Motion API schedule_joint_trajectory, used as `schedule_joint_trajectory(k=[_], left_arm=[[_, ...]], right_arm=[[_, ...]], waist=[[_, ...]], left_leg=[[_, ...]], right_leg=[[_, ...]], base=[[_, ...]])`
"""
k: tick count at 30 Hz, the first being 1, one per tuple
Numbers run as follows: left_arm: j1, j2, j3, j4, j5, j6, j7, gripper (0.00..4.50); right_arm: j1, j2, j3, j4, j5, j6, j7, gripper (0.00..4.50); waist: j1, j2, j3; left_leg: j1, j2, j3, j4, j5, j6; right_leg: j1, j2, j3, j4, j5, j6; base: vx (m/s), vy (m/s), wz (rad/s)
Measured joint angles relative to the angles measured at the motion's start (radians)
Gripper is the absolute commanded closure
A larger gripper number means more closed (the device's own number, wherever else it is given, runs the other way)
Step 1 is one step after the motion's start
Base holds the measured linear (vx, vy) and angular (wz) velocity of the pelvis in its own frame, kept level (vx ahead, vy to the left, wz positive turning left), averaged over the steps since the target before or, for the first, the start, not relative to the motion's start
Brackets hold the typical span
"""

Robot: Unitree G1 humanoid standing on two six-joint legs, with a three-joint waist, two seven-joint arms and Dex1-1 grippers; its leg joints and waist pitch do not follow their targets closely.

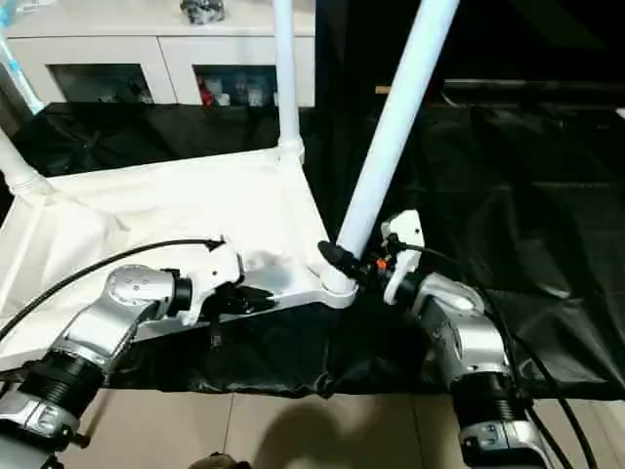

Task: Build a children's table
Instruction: Insert table leg to table base

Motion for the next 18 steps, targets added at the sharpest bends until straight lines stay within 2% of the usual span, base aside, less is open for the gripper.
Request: schedule_joint_trajectory(k=[18], left_arm=[[-0.074,0.026,-0.073,0.055,0.028,-0.023,-0.042,4.5]], right_arm=[[0.051,-0.033,0.01,-0.029,-0.017,-0.066,0.044,2.61]], waist=[[0.005,-0.002,-0.003]], left_leg=[[0.005,0.0,0.0,-0.001,0.0,0.0]], right_leg=[[0.004,0.0,0.0,0.0,0.0,0.0]], base=[[0.0,0.0,0.0]])
